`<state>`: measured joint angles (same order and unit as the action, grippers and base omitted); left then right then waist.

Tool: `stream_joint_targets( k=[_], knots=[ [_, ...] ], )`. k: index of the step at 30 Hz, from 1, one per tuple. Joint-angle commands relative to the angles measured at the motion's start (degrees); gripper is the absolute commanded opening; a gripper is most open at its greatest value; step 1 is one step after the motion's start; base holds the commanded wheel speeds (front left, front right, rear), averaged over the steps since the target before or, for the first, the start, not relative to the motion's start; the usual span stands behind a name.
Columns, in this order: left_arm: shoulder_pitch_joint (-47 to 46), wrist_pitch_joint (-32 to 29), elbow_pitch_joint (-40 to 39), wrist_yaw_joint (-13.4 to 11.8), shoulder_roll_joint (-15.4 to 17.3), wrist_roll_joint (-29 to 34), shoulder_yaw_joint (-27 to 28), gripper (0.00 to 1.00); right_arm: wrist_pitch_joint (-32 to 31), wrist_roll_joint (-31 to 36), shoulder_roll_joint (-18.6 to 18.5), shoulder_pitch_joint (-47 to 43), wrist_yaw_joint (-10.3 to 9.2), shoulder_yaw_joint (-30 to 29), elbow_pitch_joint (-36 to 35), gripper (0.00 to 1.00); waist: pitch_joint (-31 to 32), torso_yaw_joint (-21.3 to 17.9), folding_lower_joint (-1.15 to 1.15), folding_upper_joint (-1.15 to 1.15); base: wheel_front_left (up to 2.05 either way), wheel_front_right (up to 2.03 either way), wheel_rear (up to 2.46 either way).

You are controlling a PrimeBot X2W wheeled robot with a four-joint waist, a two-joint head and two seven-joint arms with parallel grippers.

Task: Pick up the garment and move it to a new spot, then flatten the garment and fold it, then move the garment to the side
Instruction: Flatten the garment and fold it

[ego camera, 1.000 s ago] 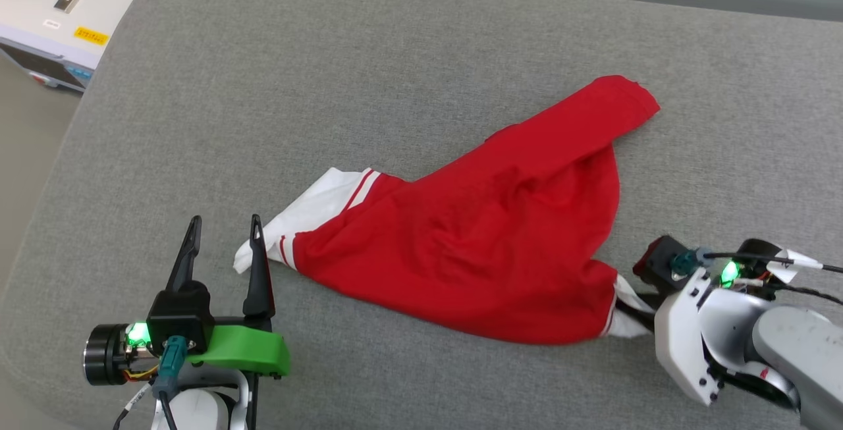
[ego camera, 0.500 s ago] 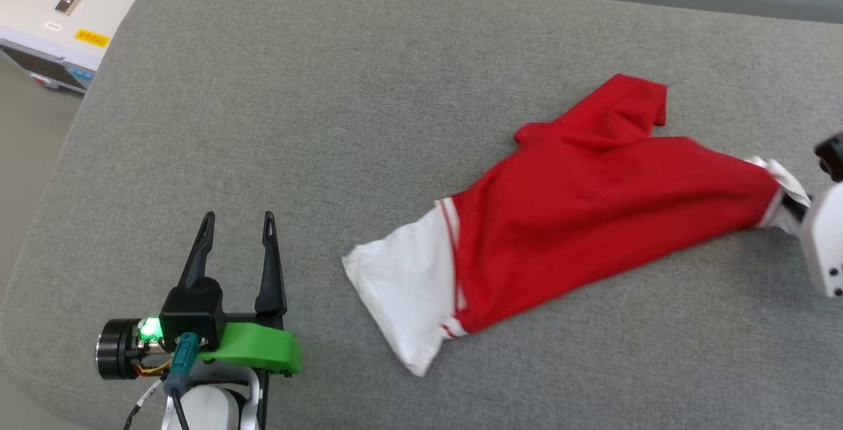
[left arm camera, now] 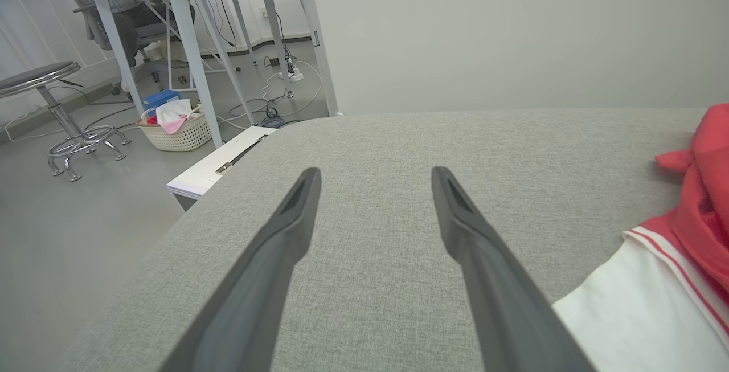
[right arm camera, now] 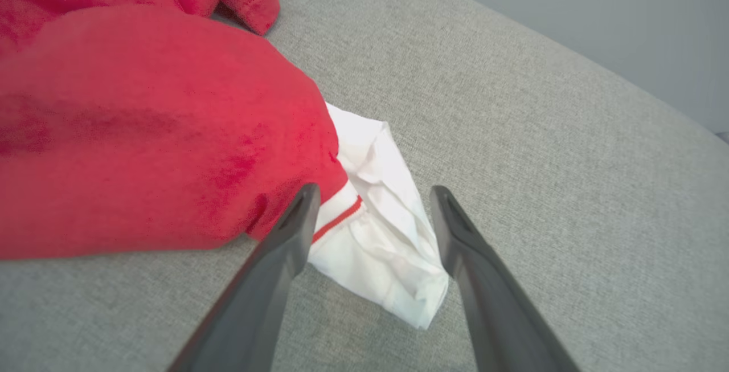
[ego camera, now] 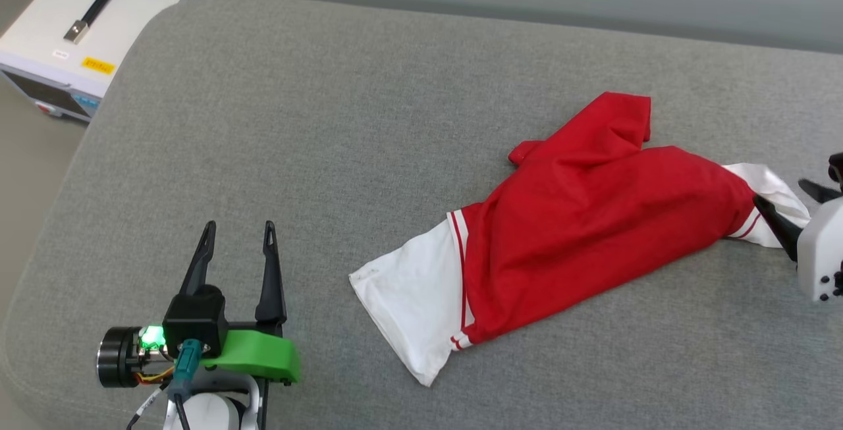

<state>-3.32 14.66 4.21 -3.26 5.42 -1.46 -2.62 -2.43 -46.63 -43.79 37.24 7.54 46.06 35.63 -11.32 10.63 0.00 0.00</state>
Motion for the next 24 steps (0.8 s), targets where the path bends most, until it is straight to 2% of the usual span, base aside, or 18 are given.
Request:
stream_joint_targets(
  k=[1,7,12,18,24],
  knots=[
    [0.85,0.34,-0.15,0.18,0.05,0.44,0.18,1.00,1.40,0.42,-0.23,-1.03,-0.05,-1.01,-1.76,1.00,1.90,-0.84,0.00,0.00,0.00,0.00,0.00],
    [2.53,0.34,-0.61,0.04,0.38,0.63,0.35,1.00,2.63,1.95,-2.43,-1.64,-0.05,-7.18,-11.60,1.00,3.47,-1.48,0.00,0.00,0.00,0.00,0.00],
    [2.36,0.34,-1.26,0.17,0.31,0.64,0.01,1.00,-0.93,2.43,-2.52,-0.97,-0.05,-14.14,-20.63,1.00,2.42,-0.99,0.00,0.00,0.00,0.00,0.00],
    [0.46,0.34,-2.11,-0.14,-0.30,0.52,-0.68,1.00,-12.18,4.76,-1.45,3.65,-0.05,-17.11,-27.73,1.00,-0.93,0.88,0.00,0.00,0.00,0.00,0.00],
    [-1.73,0.34,-3.14,-0.30,-0.97,0.27,-1.69,1.00,-29.11,3.44,-0.55,10.74,-0.05,-10.87,-29.28,1.00,-4.56,3.14,0.00,0.00,0.00,0.00,0.00]
  ],
)
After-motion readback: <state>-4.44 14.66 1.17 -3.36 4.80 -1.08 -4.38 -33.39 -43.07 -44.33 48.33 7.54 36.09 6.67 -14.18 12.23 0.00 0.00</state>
